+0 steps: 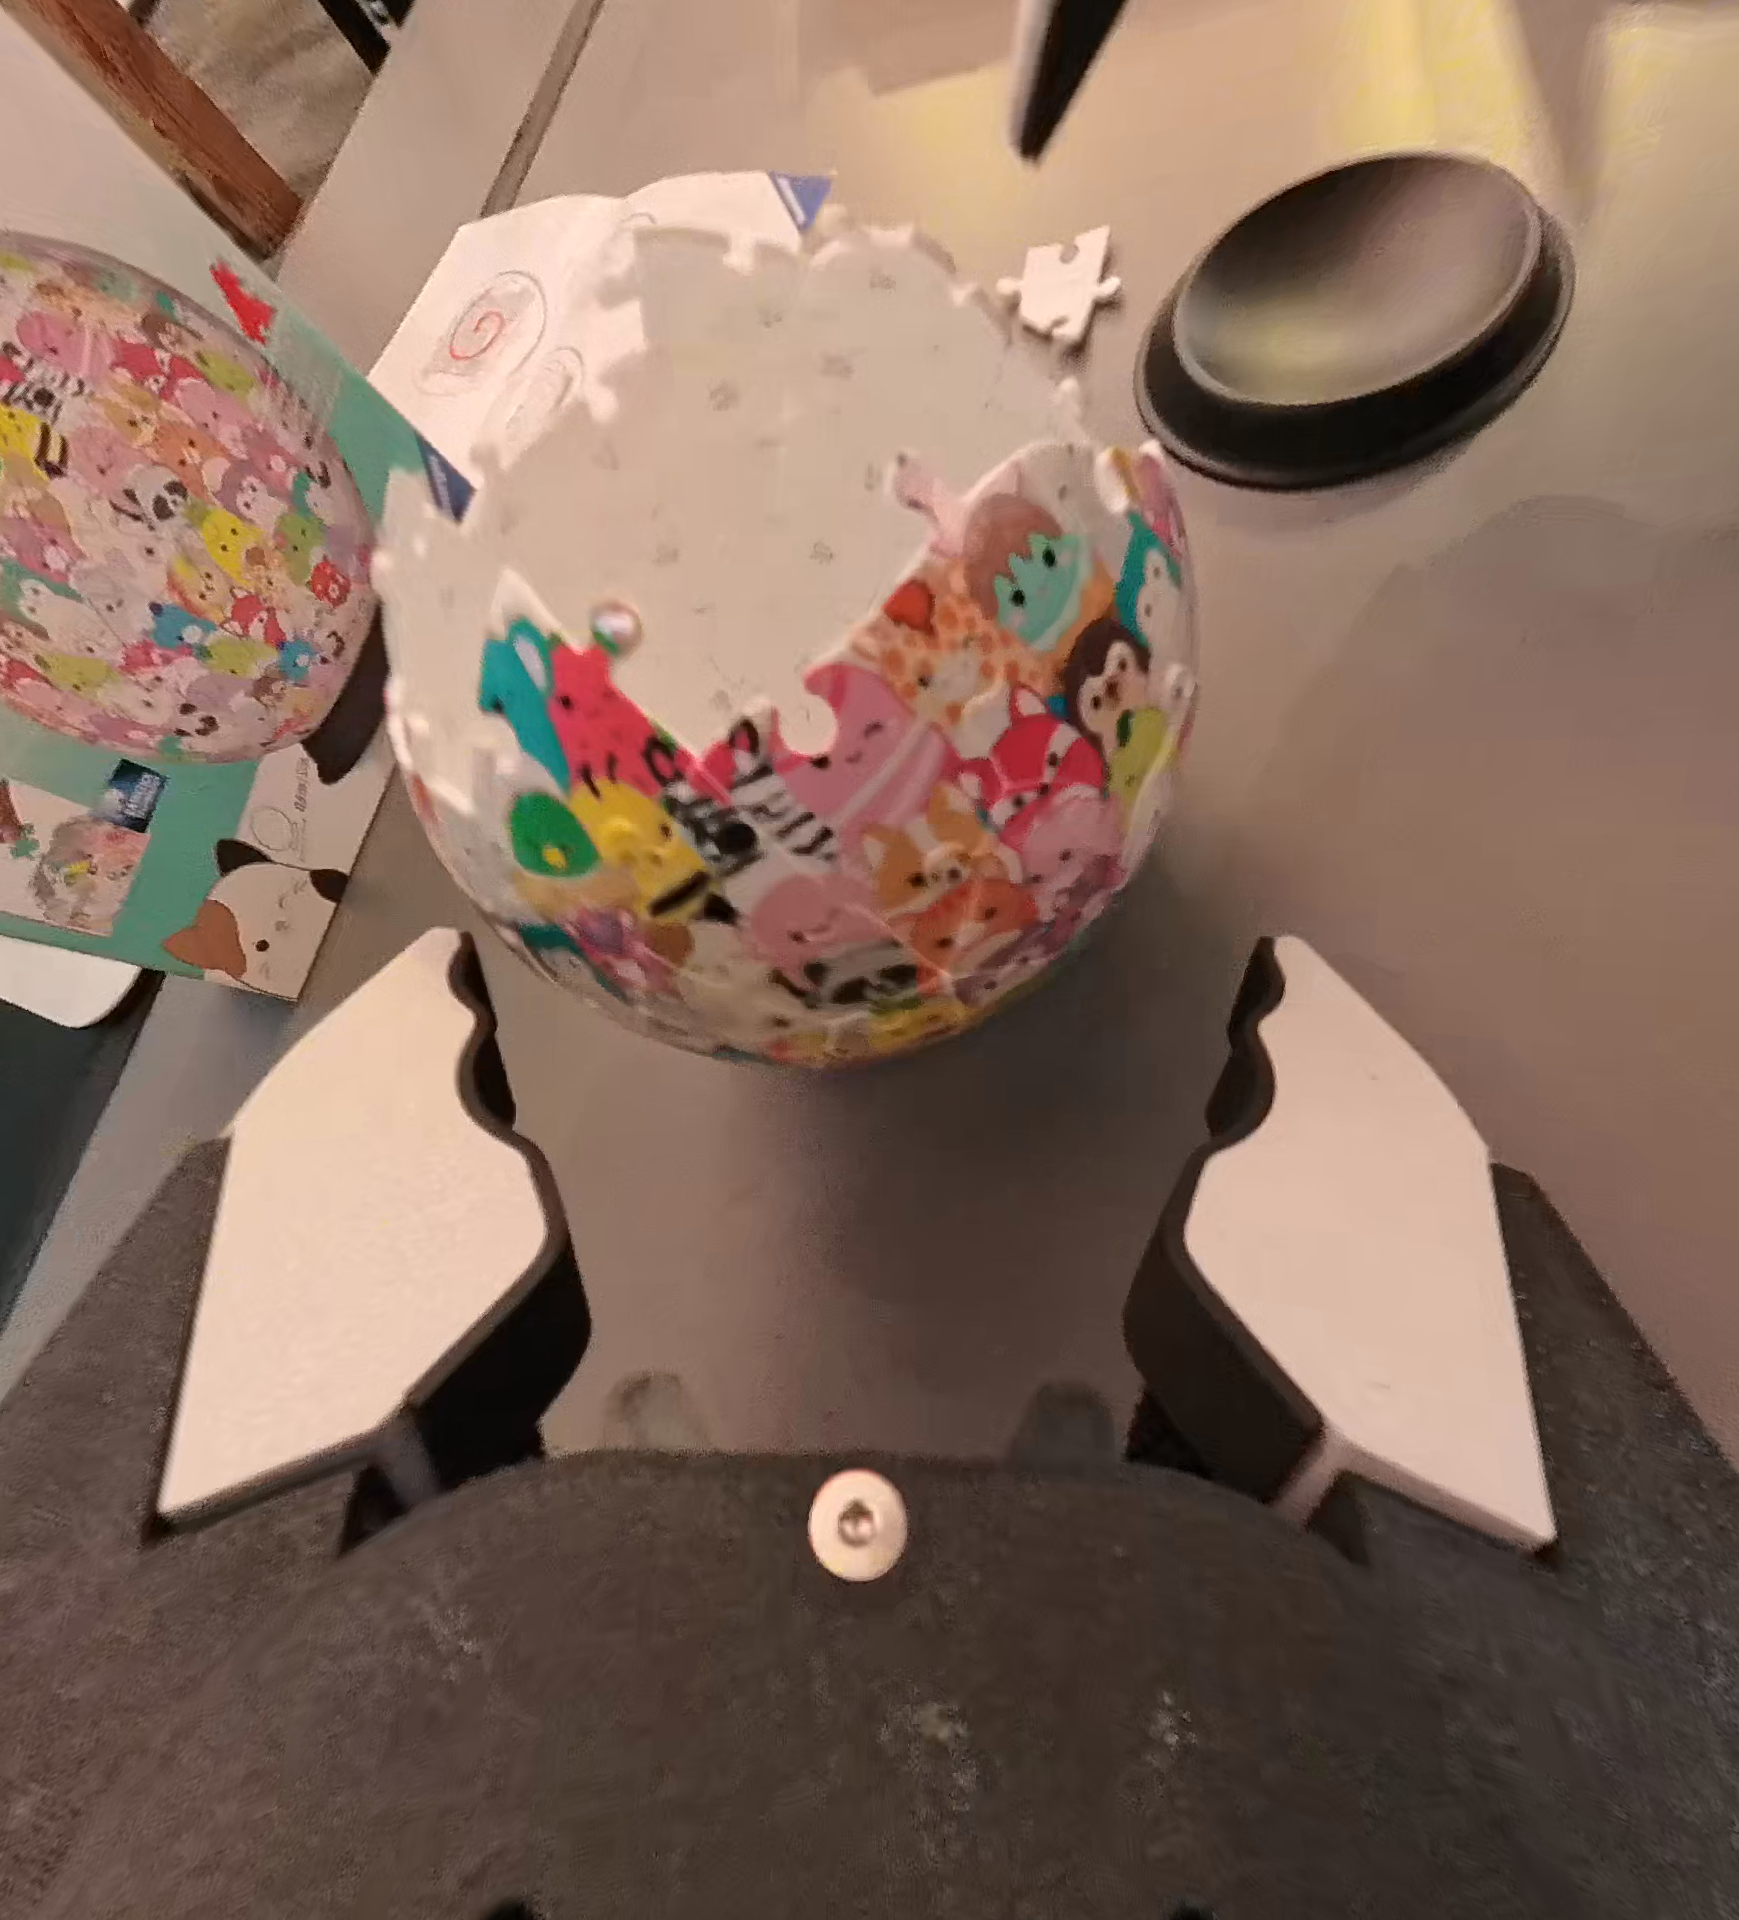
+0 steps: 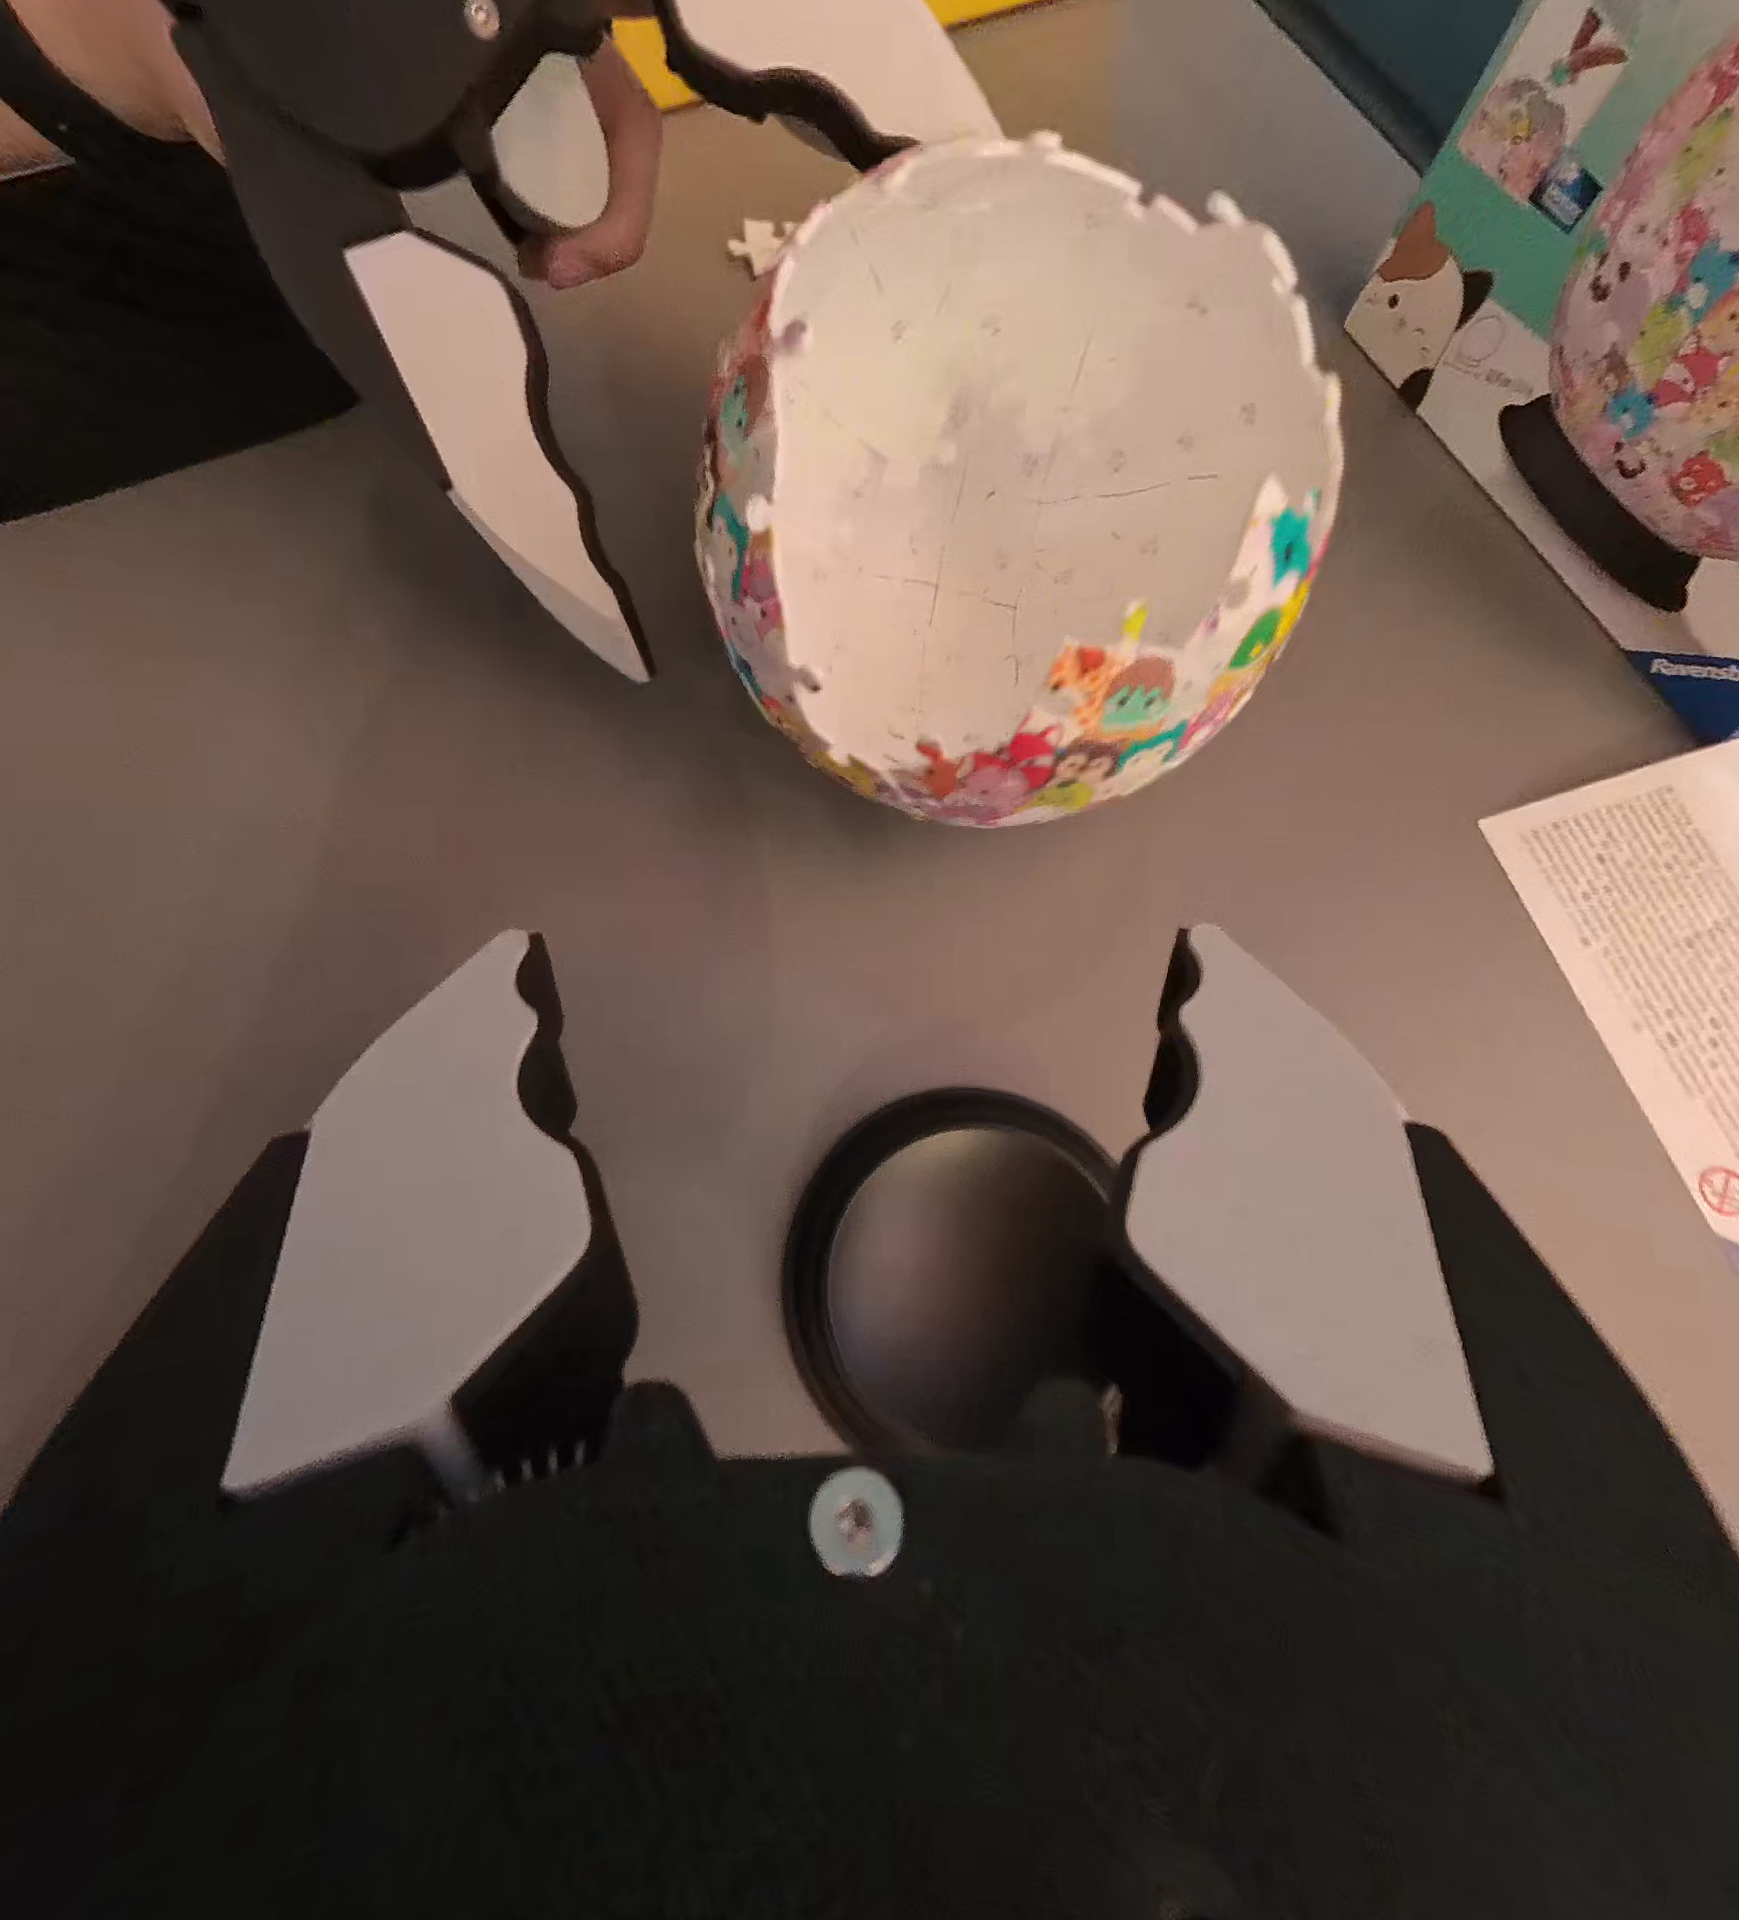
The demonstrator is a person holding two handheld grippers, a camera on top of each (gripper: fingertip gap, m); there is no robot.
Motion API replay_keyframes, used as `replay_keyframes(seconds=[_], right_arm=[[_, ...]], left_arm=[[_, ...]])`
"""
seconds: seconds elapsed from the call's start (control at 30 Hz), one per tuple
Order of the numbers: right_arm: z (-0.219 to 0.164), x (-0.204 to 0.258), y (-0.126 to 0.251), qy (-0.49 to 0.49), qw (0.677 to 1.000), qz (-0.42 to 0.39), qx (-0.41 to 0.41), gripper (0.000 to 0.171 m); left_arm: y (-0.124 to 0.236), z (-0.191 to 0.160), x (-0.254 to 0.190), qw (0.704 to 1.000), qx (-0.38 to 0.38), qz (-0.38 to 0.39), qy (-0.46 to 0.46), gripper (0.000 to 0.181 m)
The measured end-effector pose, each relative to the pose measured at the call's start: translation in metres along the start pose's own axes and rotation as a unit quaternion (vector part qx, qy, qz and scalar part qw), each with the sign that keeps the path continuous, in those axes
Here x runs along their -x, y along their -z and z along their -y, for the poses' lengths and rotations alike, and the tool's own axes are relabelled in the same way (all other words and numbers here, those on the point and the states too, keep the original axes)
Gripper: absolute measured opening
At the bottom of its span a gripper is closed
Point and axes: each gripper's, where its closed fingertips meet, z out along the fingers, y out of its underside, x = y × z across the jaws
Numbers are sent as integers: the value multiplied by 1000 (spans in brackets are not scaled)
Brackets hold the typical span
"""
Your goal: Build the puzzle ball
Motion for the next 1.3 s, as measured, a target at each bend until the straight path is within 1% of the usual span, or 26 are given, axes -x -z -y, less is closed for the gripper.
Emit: replay_keyframes(seconds=[0.07, 0.2, 0.37, 0.57, 0.7, 0.87, 0.97, 1.03, 1.1, 1.17, 1.3], right_arm=[[-1, -2, -10, -1, 1000, 7, 10, 110], [2, -5, -31, 11, 999, 12, 28, 109], [14, -6, -47, 24, 999, 13, 25, 109], [21, -14, -55, 16, 1000, 14, 16, 109], [23, -16, -58, 9, 1000, 23, 8, 109], [18, -20, -64, 2, 1000, 27, 12, 109], [15, -20, -66, 6, 1000, 24, 17, 109], [13, -20, -68, 10, 1000, 21, 19, 109], [14, -19, -69, 14, 1000, 13, 17, 109], [12, -22, -71, 15, 1000, -4, 18, 109], [11, -23, -72, 8, 1000, -6, -4, 110]], left_arm=[[-2, 0, 6, 1000, -12, -13, 10, 137], [-11, -10, 18, 999, -1, -35, 20, 145], [-16, -18, 24, 998, 0, -52, 36, 145], [-22, -26, 22, 996, 2, -71, 48, 145], [-28, -30, 18, 996, 8, -89, 32, 145], [-38, -28, 4, 992, 6, -123, 6, 145], [-40, -23, -1, 992, -3, -130, 2, 145], [-40, -21, -1, 992, -12, -129, -1, 143], [-39, -17, -1, 992, -24, -122, 1, 138], [-39, -13, -1, 992, -34, -120, 5, 138], [-40, -9, 1, 992, -50, -115, 8, 139]])
